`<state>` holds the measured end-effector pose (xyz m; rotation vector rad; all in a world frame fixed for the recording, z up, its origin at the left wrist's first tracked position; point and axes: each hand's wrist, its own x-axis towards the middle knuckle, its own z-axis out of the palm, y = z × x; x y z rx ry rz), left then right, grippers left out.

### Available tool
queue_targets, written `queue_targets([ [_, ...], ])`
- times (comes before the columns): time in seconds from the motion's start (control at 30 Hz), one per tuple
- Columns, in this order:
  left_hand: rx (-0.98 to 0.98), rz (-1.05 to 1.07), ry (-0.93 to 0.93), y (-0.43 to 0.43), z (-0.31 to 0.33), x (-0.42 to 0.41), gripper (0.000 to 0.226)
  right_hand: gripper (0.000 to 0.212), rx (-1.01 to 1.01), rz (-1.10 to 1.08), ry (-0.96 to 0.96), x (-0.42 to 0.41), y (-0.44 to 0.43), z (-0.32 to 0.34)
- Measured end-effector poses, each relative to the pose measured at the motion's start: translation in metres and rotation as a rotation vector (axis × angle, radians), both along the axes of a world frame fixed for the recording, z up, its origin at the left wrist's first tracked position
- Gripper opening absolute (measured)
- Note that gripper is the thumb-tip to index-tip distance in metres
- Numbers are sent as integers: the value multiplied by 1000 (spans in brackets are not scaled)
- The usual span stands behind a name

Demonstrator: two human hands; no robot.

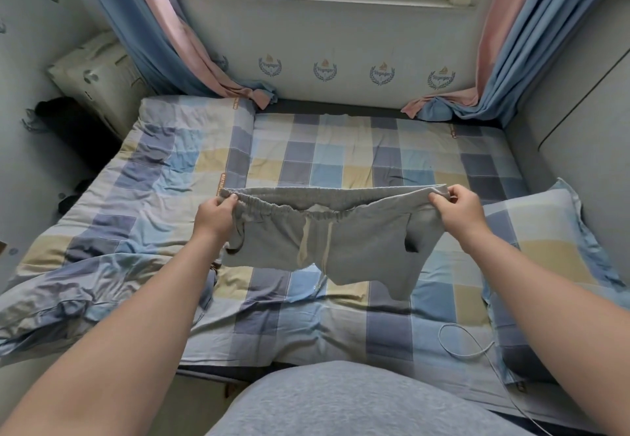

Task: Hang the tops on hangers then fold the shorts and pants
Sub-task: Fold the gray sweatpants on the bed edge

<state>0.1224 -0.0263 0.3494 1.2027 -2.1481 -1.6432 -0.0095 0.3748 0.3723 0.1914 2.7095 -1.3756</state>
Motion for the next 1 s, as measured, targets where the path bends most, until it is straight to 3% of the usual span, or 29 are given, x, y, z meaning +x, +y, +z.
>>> queue_targets([
  [0.17, 557, 113, -75, 35, 26, -11, 25, 21, -59, -13, -114, 0, -22, 16],
  [0.27, 673, 24, -58, 59, 40, -13, 35, 12, -178, 52, -248, 9, -43, 31],
  [0.43, 501, -262, 21, 103, 66, -14, 28, 14, -350, 283, -345, 35, -71, 62],
  [0.67, 391, -582, 165, 142, 93, -6, 28, 23, -354, 527, -198, 62, -88, 98],
  [0.87, 352, -684, 273, 144, 96, 4, 66, 26, -252, 702, -20, 68, -83, 109],
  [0.93, 294, -641, 294, 148, 93, 3, 59, 31, -207, 729, 56, 68, -80, 107],
  [1.0, 272, -571, 313, 151, 90, 3, 38, 28, -262, 667, 138, 65, -73, 99],
])
